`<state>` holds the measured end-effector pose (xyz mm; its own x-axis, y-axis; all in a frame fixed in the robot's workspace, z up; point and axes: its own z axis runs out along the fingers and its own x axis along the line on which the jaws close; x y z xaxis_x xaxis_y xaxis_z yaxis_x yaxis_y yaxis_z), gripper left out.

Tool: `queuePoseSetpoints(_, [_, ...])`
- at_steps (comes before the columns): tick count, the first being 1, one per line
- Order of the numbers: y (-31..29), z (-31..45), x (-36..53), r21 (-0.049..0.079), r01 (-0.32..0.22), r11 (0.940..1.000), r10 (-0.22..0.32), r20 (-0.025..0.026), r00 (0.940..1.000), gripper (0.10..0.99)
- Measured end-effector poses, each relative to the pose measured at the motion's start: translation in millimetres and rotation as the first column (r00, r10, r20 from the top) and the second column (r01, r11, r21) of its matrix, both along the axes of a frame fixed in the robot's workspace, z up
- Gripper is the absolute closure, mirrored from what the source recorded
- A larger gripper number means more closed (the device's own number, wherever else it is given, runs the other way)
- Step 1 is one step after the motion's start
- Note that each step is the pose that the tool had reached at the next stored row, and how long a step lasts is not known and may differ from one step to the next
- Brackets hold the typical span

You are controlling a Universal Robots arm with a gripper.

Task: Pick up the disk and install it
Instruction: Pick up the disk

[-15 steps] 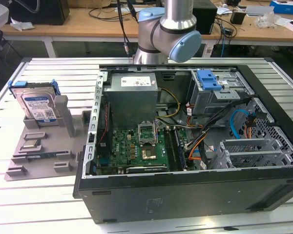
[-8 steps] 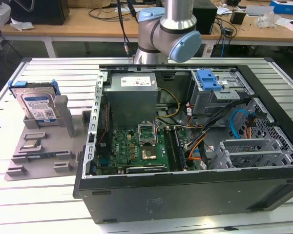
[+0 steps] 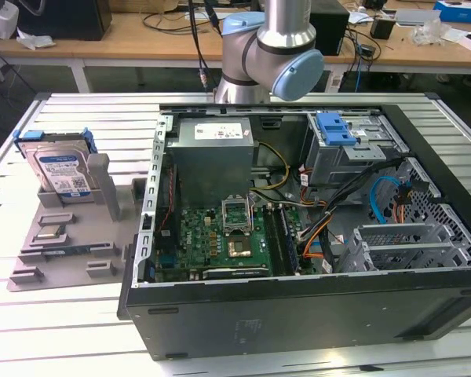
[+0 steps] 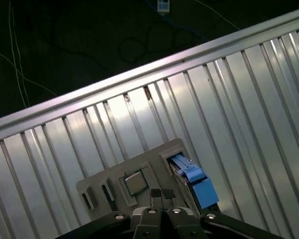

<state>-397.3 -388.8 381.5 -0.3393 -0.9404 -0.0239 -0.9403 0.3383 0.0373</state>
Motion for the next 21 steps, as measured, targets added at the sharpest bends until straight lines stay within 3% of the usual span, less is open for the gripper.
queuePoseSetpoints(1, [0.0, 0.0, 0.0, 0.000, -0.040, 0.9992, 0.040, -0.0001, 0.9992, 0.980])
queuePoseSetpoints(5, [0.0, 0.0, 0.0, 0.000, -0.108, 0.9941, 0.108, 0.0000, 0.9941, 0.980])
queuePoseSetpoints(9, [0.0, 0.0, 0.0, 0.000, -0.178, 0.9841, 0.178, 0.0000, 0.9841, 0.980])
queuePoseSetpoints(13, [0.0, 0.0, 0.0, 0.000, -0.273, 0.9621, 0.273, 0.0000, 0.9621, 0.980])
queuePoseSetpoints(20, [0.0, 0.0, 0.0, 0.000, -0.291, 0.9569, 0.291, 0.0000, 0.9569, 0.973])
queuePoseSetpoints(21, [0.0, 0.0, 0.0, 0.000, -0.293, 0.9561, 0.293, 0.0000, 0.9561, 0.918])
